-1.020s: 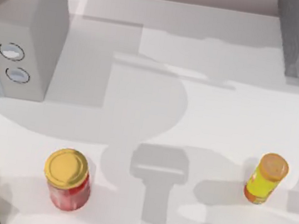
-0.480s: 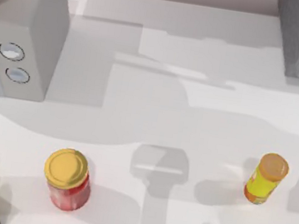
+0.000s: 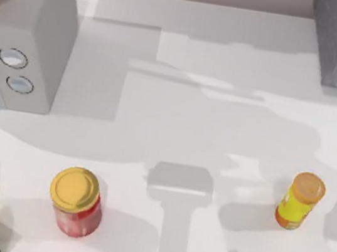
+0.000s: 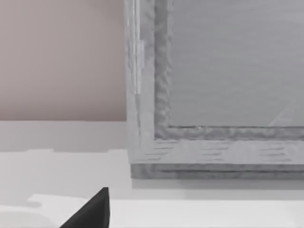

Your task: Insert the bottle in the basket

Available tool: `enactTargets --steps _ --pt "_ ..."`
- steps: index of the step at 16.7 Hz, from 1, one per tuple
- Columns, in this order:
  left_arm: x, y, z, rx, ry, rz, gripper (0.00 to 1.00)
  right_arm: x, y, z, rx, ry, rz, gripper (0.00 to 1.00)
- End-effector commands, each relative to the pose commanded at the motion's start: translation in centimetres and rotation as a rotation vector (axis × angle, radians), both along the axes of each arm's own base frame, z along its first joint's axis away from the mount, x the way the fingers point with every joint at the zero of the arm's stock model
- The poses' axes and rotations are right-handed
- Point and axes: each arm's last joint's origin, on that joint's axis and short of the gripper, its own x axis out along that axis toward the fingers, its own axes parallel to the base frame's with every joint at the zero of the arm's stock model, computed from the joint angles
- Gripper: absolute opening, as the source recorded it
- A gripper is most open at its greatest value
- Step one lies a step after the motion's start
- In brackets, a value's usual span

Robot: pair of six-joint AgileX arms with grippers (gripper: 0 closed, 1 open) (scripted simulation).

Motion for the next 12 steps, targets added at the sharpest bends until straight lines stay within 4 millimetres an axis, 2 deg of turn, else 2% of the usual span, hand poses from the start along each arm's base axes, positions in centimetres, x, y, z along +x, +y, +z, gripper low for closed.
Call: enactTargets --steps 4,8,12 --pt "1.9 -0.1 -1.9 0.0 -0.002 0.002 0.0 0.0 0.0 0.0 0.0 0.0 0.0 1.0" --pt "1.9 -0.1 -2.0 0.0 -0.002 0.001 0.0 0.0 0.0 0.0 0.0 0.0 0.0 1.0" --pt "1.9 -0.1 -2.0 0.0 -0.002 0.001 0.3 0.0 0.0 0.0 0.0 0.0 0.0 1.0"
